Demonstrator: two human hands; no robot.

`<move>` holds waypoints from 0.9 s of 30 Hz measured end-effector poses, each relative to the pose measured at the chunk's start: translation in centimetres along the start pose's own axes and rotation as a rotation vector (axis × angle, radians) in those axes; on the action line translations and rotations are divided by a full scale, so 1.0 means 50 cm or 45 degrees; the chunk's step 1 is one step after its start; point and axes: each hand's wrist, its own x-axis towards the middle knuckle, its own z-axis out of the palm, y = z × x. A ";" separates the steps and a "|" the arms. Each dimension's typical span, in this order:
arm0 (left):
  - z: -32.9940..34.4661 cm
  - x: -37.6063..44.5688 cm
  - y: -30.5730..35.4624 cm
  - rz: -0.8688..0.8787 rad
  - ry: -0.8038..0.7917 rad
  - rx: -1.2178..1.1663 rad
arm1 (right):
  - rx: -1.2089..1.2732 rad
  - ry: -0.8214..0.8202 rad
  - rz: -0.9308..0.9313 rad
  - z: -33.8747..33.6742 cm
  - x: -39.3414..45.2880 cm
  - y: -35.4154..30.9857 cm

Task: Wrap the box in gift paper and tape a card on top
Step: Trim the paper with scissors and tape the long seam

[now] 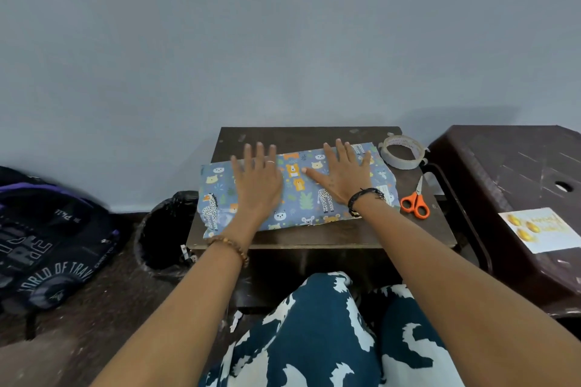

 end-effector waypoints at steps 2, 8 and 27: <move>0.009 0.002 0.017 0.028 -0.049 -0.089 | -0.007 -0.014 -0.002 -0.002 0.001 -0.001; 0.018 -0.005 0.014 0.002 0.000 -0.093 | -0.016 -0.148 0.123 -0.020 0.016 -0.048; 0.028 -0.005 0.010 -0.002 0.032 -0.125 | 0.309 0.097 0.387 -0.002 0.021 0.072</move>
